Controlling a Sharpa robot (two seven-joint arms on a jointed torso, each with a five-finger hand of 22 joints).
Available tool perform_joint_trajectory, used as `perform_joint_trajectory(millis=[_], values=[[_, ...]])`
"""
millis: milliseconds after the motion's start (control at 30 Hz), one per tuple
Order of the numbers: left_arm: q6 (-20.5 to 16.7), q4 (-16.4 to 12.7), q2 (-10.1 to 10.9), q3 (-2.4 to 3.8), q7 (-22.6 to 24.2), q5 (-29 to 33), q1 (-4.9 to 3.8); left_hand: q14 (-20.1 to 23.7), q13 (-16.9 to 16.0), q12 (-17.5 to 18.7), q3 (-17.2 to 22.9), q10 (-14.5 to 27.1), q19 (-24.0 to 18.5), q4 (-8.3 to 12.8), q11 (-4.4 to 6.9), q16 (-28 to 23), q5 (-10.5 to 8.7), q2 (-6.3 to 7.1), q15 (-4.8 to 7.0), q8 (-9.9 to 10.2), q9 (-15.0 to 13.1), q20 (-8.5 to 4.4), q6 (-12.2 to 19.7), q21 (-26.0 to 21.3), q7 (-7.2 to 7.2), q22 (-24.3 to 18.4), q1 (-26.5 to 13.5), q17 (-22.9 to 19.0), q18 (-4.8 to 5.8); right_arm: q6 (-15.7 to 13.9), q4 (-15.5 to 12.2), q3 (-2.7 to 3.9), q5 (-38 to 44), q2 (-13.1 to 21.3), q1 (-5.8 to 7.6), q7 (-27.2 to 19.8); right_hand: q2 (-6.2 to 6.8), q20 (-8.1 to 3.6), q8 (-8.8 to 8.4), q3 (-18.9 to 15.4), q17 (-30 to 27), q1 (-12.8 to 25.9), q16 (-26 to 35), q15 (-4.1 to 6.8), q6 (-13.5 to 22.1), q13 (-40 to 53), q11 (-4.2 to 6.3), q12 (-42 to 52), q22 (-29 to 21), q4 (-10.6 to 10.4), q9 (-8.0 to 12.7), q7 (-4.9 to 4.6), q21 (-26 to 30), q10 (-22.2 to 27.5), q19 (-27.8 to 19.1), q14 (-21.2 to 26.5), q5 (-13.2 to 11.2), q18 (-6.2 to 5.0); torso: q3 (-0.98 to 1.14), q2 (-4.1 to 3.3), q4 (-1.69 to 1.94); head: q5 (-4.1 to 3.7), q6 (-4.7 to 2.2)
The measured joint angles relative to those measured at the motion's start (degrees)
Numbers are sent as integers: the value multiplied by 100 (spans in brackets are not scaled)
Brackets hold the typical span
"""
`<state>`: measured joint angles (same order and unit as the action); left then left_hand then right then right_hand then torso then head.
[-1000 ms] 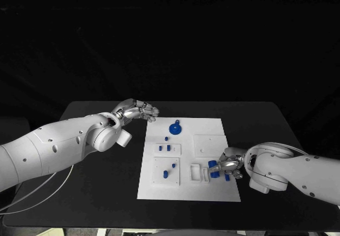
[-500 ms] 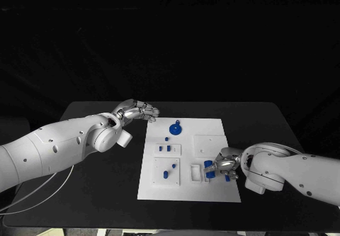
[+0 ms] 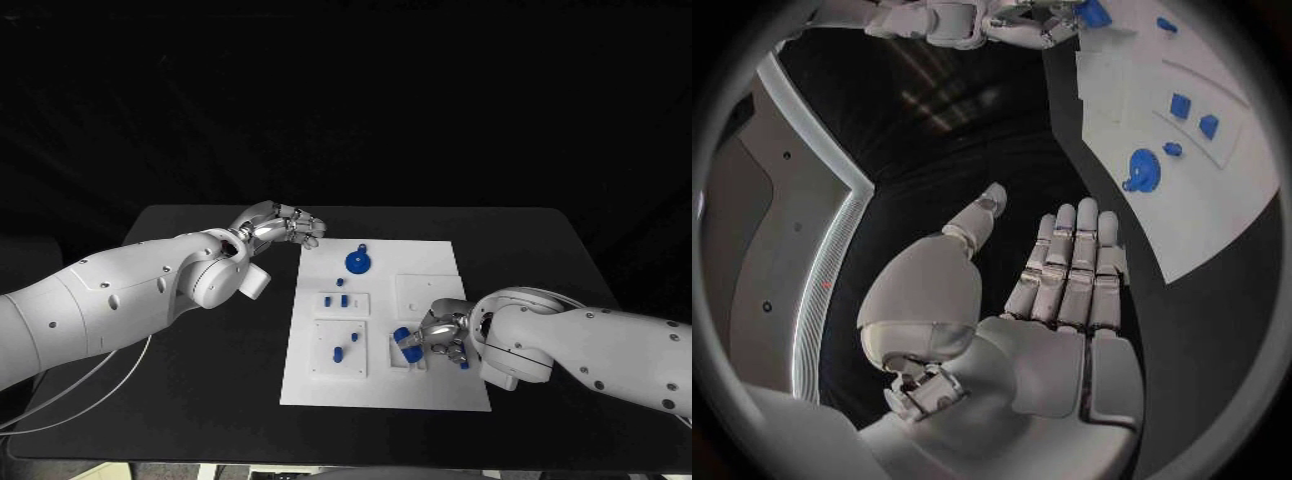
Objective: Assemble the parts on the task board
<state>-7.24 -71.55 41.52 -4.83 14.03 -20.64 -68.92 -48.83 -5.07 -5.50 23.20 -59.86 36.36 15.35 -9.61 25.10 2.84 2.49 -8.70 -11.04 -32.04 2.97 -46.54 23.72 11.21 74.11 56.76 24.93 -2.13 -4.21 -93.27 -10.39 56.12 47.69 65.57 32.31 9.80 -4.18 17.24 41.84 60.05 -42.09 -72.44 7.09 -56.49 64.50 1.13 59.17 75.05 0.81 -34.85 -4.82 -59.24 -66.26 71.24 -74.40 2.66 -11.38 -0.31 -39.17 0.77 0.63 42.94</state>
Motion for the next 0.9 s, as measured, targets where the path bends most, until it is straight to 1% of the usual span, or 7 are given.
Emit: perform_joint_trajectory(millis=[233, 300, 467, 900], values=[[1, -4, 16, 0, 0, 0, 0, 0, 5, 0, 0, 0, 0, 0, 0, 0, 0, 0, 0, 0, 0, 0, -2, 0, 2, 0, 0, 0, 0, 35, 52, -2, -11, -49, -1, 30, 0, 6, 0, 0, 5, 0, 0, -7, -1, 0, 0, 0, 0, 0, 6, 0, 0, 0, 6, -7, 0, 0, 1, -2, 3, 31, 16], [1, -6, 18, 0, 0, 0, 0, 0, 5, 0, 0, 0, 0, 0, 0, 0, 0, 0, 0, 0, 0, 0, -2, 0, 2, 5, 0, 0, 0, 53, 59, -2, -12, -55, -1, 40, 23, 9, 0, 0, 5, 23, 0, -7, -2, 0, 0, 0, 0, 0, 6, 0, 0, 0, 9, -8, 0, -1, 1, -2, 2, 39, 21], [1, -11, 19, 0, -1, 1, 0, 0, 5, 0, 0, 0, 0, 0, 0, 0, 0, 0, 0, 0, 0, 0, -2, 0, 2, 5, 0, 6, 0, 84, 77, -2, -10, -59, -1, 58, 1, 9, 0, 2, 5, 45, 0, -7, -2, 1, 0, 0, 0, 2, 6, 0, 0, 0, 9, -8, 0, 0, 1, -1, -3, 53, 31], [1, -12, 27, 0, -1, 1, 0, 0, 10, 0, 0, 0, 0, 0, 0, 0, 0, 0, 0, -23, -1, 0, -2, -22, 2, 10, 0, 10, 1, 74, 86, -3, 56, -88, -4, 69, 1, 11, 0, 32, 10, 45, 0, -9, -2, 1, 0, -1, 0, 32, 14, 0, 0, 0, 10, -8, 0, -1, 7, -1, -7, 59, 29]])
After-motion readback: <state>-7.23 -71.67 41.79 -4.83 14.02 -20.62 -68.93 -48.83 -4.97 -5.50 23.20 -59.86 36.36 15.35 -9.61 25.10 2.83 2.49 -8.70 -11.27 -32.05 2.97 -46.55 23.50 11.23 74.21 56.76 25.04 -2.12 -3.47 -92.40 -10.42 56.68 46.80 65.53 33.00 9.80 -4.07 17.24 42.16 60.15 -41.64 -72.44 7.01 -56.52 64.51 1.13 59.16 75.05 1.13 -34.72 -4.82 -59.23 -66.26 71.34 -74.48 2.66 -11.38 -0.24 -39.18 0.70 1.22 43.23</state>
